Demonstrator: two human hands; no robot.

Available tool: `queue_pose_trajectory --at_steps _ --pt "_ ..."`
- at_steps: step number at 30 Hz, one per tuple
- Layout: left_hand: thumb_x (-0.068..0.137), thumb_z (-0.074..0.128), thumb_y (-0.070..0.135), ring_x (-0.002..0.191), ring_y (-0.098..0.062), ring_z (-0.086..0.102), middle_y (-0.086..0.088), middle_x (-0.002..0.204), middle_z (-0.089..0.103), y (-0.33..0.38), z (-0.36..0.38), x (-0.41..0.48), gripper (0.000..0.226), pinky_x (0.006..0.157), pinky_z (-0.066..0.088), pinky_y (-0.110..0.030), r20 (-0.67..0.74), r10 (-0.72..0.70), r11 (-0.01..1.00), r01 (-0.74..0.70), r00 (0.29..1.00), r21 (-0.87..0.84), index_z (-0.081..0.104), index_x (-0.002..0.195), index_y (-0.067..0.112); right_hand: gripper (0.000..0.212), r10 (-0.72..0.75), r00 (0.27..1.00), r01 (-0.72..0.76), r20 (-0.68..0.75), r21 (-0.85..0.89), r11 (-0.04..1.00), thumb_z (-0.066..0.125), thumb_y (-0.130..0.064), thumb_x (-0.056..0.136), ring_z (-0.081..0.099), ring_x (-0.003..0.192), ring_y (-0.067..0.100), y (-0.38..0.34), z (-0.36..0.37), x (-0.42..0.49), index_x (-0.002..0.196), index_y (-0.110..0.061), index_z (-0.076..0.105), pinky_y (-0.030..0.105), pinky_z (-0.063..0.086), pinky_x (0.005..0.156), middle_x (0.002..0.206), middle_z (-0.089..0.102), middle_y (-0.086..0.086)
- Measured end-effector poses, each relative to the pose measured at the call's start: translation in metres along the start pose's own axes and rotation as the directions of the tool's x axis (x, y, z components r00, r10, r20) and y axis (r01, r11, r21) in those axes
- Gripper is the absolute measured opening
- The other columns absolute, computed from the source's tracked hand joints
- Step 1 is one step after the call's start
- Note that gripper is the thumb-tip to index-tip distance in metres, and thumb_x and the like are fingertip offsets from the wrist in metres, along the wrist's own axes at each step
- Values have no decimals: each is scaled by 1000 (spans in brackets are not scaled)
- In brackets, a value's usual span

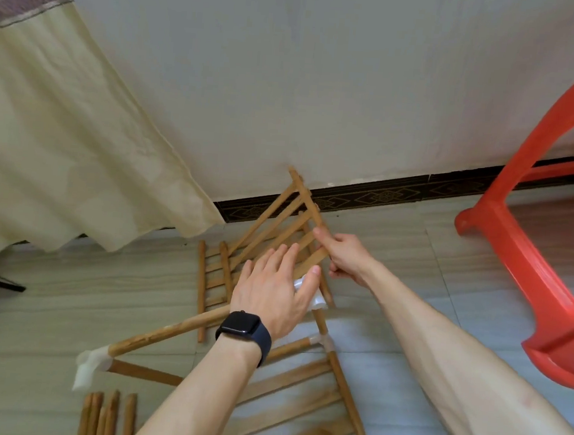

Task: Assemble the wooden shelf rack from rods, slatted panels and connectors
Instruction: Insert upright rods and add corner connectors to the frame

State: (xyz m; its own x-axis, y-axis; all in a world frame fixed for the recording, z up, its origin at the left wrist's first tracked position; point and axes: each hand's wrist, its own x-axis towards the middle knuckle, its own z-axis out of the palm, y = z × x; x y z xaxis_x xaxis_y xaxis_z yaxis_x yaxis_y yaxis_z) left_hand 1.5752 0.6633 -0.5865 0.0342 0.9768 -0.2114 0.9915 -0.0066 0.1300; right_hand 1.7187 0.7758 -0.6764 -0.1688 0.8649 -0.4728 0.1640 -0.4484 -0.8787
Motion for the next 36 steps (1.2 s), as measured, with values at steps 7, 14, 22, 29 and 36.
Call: queue_pose_trajectory --at_steps 7,14,22,29,36 --pt "97 7 67 154 -18 3 2 168 2 4 -5 -11 75 124 2 -51 -42 -37 999 38 998 17 8 160 27 46 -382 922 290 -60 -545 787 41 -54 101 71 53 12 -74 -43 -86 88 -14 59 29 55 54 80 68 5" --pt "97 10 68 153 -20 10 2 168 2 -31 -46 -70 73 124 9 -50 -224 -9 991 -21 974 -131 9 160 30 42 -661 665 393 -349 -588 707 40 -45 105 66 50 3 -97 -84 -200 81 -12 51 19 45 54 47 60 2" --pt "98 46 56 150 -22 19 -9 162 17 -87 -101 -205 73 121 15 -36 -307 -446 622 45 840 -781 19 158 22 37 -529 685 541 -501 -136 830 38 -47 105 65 50 18 -55 -32 -332 95 -21 63 28 52 58 51 58 1" --pt "95 52 59 82 -25 68 -1 101 71 -129 -49 -315 47 69 51 -35 38 -536 76 93 843 -993 58 123 22 56 -451 883 455 -134 6 890 48 -58 97 59 49 21 18 15 -376 102 -4 65 32 55 50 54 56 4" --pt "101 48 42 75 -20 66 -5 73 68 -112 44 -389 28 68 52 -37 49 -683 94 154 729 -984 61 105 17 45 -452 889 415 -74 -285 864 40 -52 97 66 70 19 61 20 -381 83 -21 69 42 49 73 66 68 6"
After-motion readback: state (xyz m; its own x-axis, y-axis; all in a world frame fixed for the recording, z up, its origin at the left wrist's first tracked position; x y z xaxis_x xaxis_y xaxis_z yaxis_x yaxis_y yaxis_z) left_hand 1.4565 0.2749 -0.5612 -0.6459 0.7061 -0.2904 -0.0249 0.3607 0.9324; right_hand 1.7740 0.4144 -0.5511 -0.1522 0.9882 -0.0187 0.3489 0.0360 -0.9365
